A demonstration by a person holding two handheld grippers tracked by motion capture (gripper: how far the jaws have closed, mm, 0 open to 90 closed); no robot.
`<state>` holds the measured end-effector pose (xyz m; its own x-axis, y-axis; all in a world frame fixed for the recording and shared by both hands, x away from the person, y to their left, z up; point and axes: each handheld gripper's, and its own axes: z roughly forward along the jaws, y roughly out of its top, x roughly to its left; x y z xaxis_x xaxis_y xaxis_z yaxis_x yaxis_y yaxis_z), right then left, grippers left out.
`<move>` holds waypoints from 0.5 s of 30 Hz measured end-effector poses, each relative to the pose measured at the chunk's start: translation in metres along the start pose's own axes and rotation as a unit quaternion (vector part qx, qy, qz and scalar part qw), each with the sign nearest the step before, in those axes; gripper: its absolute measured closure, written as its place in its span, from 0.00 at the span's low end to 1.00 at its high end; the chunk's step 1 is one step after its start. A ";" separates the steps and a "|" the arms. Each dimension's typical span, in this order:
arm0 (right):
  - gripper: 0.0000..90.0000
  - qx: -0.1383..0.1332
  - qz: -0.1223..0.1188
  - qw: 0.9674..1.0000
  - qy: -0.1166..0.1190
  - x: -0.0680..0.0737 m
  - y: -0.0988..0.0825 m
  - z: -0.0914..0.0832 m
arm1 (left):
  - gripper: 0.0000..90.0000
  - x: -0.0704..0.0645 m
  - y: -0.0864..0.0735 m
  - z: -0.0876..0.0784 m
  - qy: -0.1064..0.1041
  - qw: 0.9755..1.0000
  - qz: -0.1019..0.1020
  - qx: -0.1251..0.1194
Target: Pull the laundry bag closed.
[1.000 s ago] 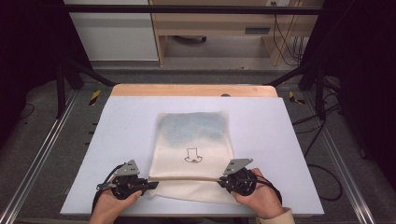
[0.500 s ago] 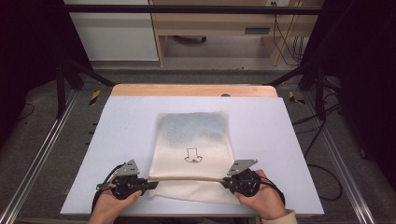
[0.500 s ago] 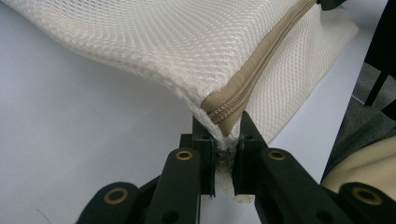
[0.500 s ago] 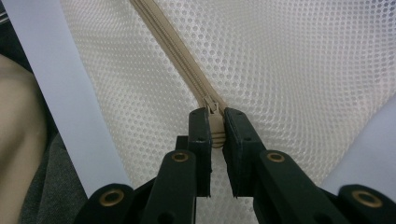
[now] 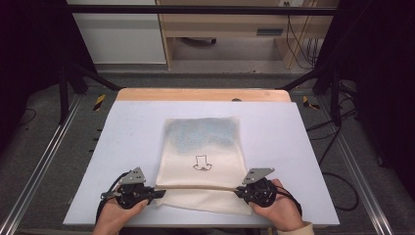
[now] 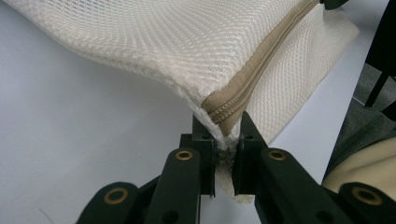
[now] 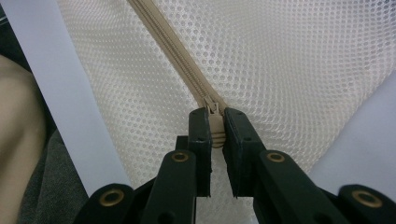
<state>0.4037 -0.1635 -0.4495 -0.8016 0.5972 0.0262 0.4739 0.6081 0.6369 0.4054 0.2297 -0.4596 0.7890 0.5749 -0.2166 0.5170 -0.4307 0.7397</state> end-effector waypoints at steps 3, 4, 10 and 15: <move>0.91 0.002 0.000 1.000 -0.002 -0.001 -0.001 0.000 | 0.91 0.000 0.000 -0.001 0.000 1.000 0.000 -0.001; 0.91 0.000 0.002 1.000 -0.002 -0.001 -0.001 0.000 | 0.91 0.000 0.000 -0.001 0.000 1.000 0.000 -0.001; 0.91 0.004 -0.001 1.000 -0.001 -0.002 -0.002 -0.001 | 0.91 0.000 0.000 -0.001 0.000 1.000 0.000 -0.001; 0.91 0.003 0.005 1.000 -0.005 -0.003 -0.003 -0.002 | 0.91 -0.001 0.000 -0.002 -0.001 1.000 0.001 -0.002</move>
<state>0.4045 -0.1681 -0.4497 -0.7926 0.6092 0.0251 0.4848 0.6046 0.6320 0.4045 0.2306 -0.4580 0.7910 0.5725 -0.2158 0.5133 -0.4291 0.7432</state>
